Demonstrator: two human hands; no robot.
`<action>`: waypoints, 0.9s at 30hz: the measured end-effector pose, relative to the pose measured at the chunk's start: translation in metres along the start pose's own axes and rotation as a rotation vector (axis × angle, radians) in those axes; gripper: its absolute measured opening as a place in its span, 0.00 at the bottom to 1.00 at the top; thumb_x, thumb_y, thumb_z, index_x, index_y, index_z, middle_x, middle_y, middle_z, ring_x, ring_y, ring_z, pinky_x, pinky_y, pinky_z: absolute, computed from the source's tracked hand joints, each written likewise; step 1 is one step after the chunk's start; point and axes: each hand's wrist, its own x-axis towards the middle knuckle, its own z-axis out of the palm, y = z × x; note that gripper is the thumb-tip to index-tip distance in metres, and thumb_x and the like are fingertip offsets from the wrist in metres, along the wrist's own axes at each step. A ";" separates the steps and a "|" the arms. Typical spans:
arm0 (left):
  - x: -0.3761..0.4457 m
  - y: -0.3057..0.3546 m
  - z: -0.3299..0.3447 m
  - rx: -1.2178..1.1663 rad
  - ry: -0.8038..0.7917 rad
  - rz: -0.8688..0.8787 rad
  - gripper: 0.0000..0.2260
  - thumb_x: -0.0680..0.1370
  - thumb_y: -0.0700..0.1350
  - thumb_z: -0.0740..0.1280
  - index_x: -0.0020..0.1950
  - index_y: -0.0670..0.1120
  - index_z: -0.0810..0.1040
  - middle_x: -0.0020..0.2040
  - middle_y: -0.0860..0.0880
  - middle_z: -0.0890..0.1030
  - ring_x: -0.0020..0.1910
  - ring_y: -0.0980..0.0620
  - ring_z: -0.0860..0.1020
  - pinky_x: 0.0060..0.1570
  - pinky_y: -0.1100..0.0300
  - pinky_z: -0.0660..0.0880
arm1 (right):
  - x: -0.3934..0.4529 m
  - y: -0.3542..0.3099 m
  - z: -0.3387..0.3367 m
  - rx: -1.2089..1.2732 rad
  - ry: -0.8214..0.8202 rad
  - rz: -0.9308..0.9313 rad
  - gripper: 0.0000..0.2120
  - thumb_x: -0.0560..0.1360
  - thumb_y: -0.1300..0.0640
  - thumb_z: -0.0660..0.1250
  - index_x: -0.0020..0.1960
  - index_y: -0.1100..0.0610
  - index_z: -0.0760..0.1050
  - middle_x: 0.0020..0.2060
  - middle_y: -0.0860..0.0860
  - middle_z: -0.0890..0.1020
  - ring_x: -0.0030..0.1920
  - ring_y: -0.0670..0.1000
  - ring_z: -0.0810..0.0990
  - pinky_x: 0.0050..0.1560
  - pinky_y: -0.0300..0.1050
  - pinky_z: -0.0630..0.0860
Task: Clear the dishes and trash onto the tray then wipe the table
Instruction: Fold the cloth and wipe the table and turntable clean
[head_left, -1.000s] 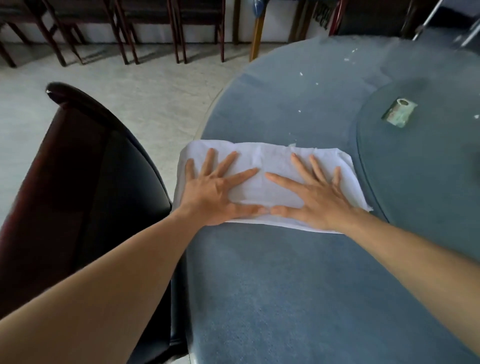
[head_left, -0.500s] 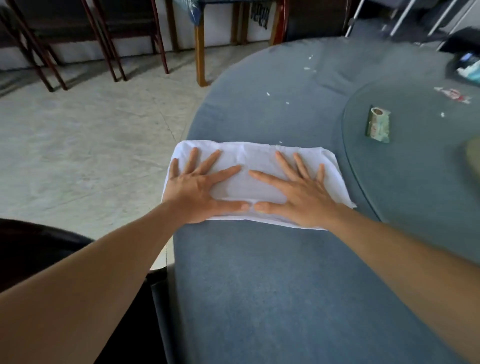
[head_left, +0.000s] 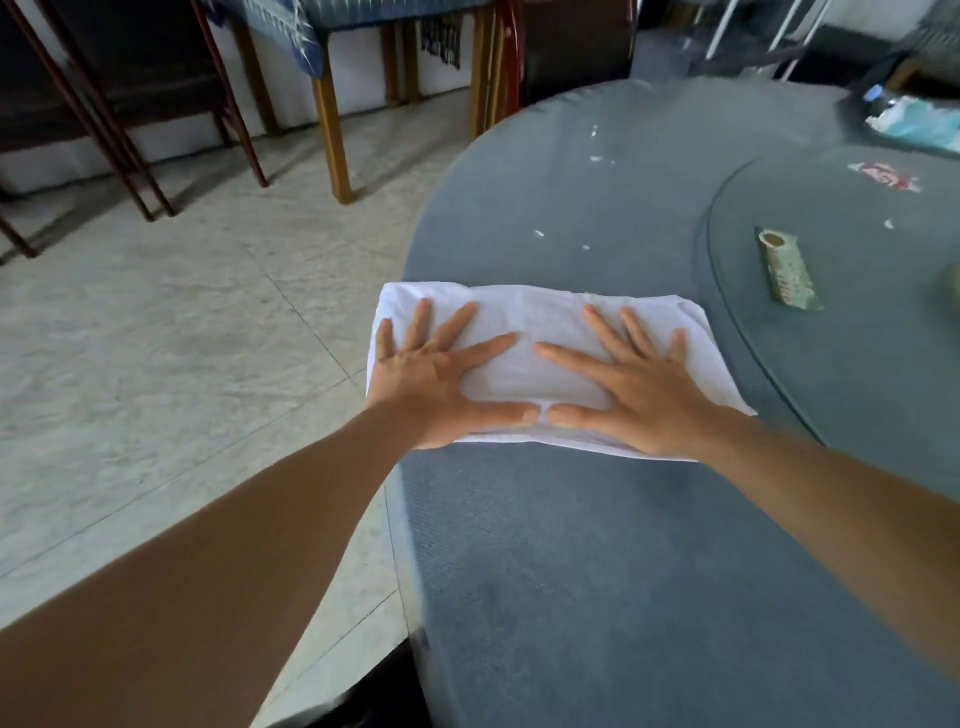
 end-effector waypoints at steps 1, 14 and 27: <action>0.009 -0.004 -0.001 0.003 0.007 0.021 0.42 0.55 0.90 0.43 0.67 0.84 0.37 0.82 0.64 0.39 0.81 0.49 0.33 0.76 0.38 0.33 | 0.005 0.000 0.001 0.005 0.006 0.024 0.36 0.64 0.11 0.40 0.70 0.14 0.38 0.83 0.41 0.33 0.83 0.59 0.34 0.71 0.83 0.41; 0.091 -0.035 -0.007 0.001 0.021 0.189 0.42 0.55 0.90 0.43 0.68 0.84 0.38 0.82 0.63 0.41 0.81 0.47 0.34 0.73 0.34 0.30 | 0.052 -0.001 -0.008 0.033 -0.002 0.180 0.37 0.61 0.11 0.39 0.70 0.14 0.39 0.83 0.42 0.35 0.83 0.59 0.34 0.72 0.81 0.39; 0.218 -0.059 -0.025 0.033 -0.020 0.312 0.39 0.54 0.90 0.42 0.64 0.86 0.37 0.81 0.66 0.40 0.81 0.49 0.35 0.73 0.36 0.33 | 0.139 0.019 -0.030 0.088 -0.023 0.315 0.36 0.62 0.13 0.39 0.69 0.13 0.39 0.84 0.43 0.35 0.83 0.59 0.33 0.71 0.81 0.39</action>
